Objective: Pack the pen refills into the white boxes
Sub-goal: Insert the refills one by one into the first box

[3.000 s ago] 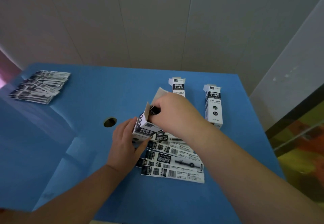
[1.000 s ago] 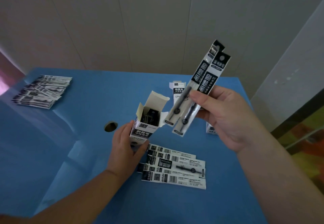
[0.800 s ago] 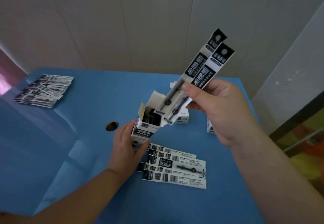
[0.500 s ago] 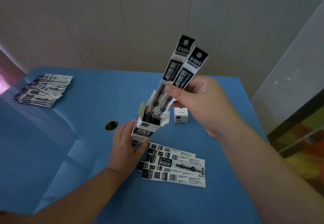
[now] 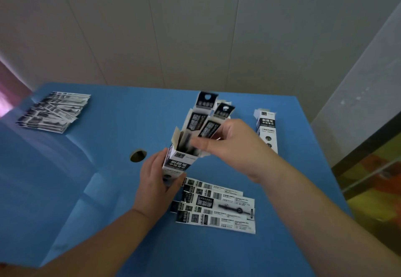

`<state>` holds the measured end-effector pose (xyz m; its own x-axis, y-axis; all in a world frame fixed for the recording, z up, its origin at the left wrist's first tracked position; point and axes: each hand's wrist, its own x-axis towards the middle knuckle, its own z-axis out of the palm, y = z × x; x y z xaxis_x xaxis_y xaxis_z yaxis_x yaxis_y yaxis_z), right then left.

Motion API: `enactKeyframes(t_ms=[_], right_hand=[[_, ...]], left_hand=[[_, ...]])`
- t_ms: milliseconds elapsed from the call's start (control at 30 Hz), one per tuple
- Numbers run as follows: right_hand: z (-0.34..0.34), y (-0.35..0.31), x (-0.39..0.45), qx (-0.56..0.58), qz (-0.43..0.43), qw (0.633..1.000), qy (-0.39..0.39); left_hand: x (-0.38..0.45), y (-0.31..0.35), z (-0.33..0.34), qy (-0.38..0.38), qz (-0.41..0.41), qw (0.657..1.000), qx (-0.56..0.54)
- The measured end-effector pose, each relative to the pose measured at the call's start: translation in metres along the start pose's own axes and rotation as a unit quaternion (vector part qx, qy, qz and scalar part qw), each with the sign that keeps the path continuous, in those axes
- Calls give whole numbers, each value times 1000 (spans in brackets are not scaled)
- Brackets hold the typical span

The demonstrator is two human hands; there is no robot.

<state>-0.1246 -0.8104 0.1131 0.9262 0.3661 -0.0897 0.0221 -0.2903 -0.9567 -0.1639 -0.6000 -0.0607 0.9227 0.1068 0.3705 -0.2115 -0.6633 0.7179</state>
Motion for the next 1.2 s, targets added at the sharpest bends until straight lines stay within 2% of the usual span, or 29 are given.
enactKeyframes(t_ms=[100, 300, 467, 567, 733, 833, 933, 1033, 1100, 1200], right_hand=[[0, 1, 0, -41, 9, 999, 0], [-13, -4, -1, 15, -63, 997, 44], [-16, -2, -2, 38, -88, 994, 55], [-16, -1, -1, 0, -69, 997, 38], [2, -5, 1, -129, -32, 990, -51], [6, -6, 2, -120, -7, 992, -40], [0, -7, 2, -67, -52, 995, -50], [-5, -9, 2, -1, -89, 996, -21], [-2, -8, 4, -71, -78, 994, -9], [7, -10, 6, -232, -58, 970, -49]], left_hand=[[0, 1, 0, 2, 4, 1000, 6], [1, 4, -2, 5, 9, 1000, -5], [1, 3, -2, 3, 10, 1000, -5], [1, 2, -2, 3, 6, 1000, 3], [1, 0, 0, 13, 30, 999, 26], [0, 1, -1, 18, 25, 999, 17], [1, 2, -1, 11, 17, 1000, 13], [2, 2, -1, 12, 18, 1000, 16], [1, 1, -1, 15, 22, 999, 20], [1, 0, 0, 11, 22, 999, 25]])
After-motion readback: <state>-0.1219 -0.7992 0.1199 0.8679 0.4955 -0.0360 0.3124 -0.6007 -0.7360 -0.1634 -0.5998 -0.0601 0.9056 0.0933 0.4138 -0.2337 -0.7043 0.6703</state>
